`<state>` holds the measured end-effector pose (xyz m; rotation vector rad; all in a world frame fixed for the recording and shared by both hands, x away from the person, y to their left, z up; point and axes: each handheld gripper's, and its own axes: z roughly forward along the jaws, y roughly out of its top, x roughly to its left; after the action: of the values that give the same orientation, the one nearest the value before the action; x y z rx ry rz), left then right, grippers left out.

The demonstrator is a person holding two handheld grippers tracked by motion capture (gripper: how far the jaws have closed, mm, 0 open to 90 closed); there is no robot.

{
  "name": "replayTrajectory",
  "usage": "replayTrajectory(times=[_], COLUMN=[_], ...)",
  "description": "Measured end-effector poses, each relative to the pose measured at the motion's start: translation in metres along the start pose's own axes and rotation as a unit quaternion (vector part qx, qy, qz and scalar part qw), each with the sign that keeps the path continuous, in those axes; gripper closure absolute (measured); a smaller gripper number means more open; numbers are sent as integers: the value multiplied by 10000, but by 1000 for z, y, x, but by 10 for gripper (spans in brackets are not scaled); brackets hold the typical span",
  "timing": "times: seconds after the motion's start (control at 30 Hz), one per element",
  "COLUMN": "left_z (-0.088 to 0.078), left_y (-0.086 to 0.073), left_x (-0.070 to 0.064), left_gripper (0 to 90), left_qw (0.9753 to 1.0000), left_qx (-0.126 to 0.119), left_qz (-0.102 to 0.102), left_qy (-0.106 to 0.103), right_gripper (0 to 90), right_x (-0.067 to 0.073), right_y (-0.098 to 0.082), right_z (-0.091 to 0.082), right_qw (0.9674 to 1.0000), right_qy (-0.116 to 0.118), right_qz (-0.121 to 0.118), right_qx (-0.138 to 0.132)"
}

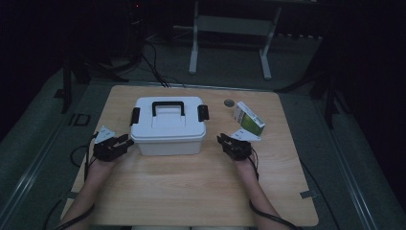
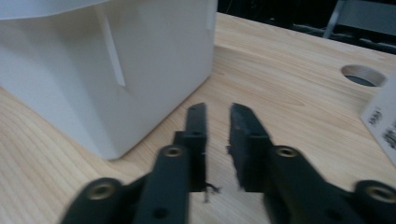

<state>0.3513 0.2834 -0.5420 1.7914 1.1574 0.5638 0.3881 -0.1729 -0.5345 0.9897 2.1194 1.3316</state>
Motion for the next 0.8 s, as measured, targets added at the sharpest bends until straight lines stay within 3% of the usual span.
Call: replayTrajectory(times=[0.07,0.13,0.17,0.33,0.5,0.57,0.8], left_z=[6,8,9,13,16,19,19], left_y=[4,6,7,12,17,18,18], left_x=[-1,-2,-1,-3,-4,-6,-6], left_gripper=[700,703,749,890,895,895,896], left_qw=[10000,10000,10000,9999,9999,9999,9999], left_qx=[8,16,16,-8,13,-24,-80], left_qz=[35,51,33,88,109,102,19], left_qy=[-1,1,-46,146,38,-68,-134], right_gripper=[877,892,898,900,899,899,899], right_x=[3,4,5,11,20,21,26], right_y=[4,5,6,13,20,21,30], right_z=[10,13,16,29,43,44,48], right_qw=[10000,10000,10000,9998,9995,9993,9991], right_qy=[29,15,16,172,288,334,402], right_qz=[-36,-53,-46,10,65,104,122], right_qx=[27,34,57,129,123,101,49])
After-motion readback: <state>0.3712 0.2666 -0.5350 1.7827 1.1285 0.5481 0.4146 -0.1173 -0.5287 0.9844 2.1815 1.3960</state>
